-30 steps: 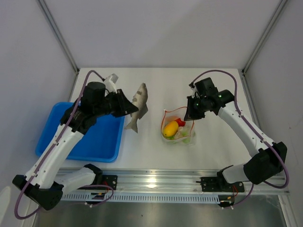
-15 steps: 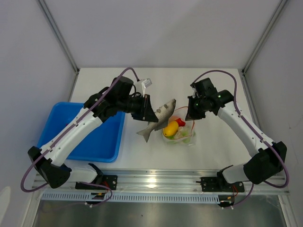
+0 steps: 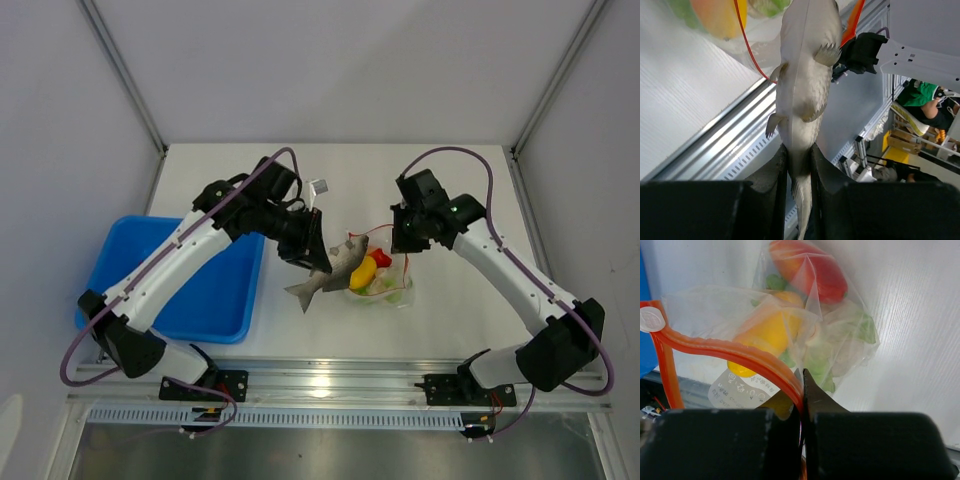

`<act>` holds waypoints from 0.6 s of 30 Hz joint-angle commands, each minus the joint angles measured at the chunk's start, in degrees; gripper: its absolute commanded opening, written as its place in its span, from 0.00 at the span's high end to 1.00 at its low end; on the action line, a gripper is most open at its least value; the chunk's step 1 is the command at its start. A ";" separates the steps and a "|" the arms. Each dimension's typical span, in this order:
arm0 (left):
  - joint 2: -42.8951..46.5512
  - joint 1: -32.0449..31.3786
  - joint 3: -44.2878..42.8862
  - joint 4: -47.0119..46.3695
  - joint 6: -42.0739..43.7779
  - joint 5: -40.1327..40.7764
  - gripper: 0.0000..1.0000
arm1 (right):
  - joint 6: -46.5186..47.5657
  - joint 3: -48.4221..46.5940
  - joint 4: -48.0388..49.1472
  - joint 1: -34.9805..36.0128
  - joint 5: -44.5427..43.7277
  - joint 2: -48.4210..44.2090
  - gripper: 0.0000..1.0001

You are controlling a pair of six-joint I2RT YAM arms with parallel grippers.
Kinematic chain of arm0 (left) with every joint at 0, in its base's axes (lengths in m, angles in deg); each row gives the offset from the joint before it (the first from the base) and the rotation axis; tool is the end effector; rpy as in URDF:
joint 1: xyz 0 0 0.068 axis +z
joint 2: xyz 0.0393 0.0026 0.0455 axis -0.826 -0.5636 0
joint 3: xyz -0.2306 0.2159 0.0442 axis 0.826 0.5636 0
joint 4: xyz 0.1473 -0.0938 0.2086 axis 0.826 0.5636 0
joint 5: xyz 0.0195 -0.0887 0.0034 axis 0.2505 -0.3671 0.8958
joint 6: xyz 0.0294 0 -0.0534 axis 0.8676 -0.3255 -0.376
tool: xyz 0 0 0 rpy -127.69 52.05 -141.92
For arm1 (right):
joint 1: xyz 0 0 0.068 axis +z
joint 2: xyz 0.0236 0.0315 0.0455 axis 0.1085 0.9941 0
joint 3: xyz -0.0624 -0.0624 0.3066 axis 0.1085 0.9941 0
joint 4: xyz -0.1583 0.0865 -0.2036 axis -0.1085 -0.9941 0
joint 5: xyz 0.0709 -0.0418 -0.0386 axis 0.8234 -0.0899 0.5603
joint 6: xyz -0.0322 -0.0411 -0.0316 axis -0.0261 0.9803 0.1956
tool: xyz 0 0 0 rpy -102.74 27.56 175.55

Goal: Place the food in the zip-top bag and seal the zipper
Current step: Place the fake fish in the zipper food storage bag.

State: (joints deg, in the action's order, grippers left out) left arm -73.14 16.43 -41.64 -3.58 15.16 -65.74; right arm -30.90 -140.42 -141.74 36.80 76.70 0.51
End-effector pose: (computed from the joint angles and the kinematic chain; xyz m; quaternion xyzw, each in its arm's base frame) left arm 0.2040 -0.1992 0.4245 0.1512 0.9031 -0.3936 0.0809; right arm 0.2496 0.1477 0.3678 -0.0542 0.9591 0.1304 0.2452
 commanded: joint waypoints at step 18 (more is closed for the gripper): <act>-7.12 -3.36 -7.56 0.47 -26.66 -2.17 0.99 | -0.58 6.52 6.48 3.27 -2.03 -8.04 1.00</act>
State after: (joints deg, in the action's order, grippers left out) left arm -80.35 14.15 -48.99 4.36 -1.73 -66.09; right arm -30.90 -134.63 -137.42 39.75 74.10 -5.17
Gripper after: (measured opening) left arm 0.219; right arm 0.002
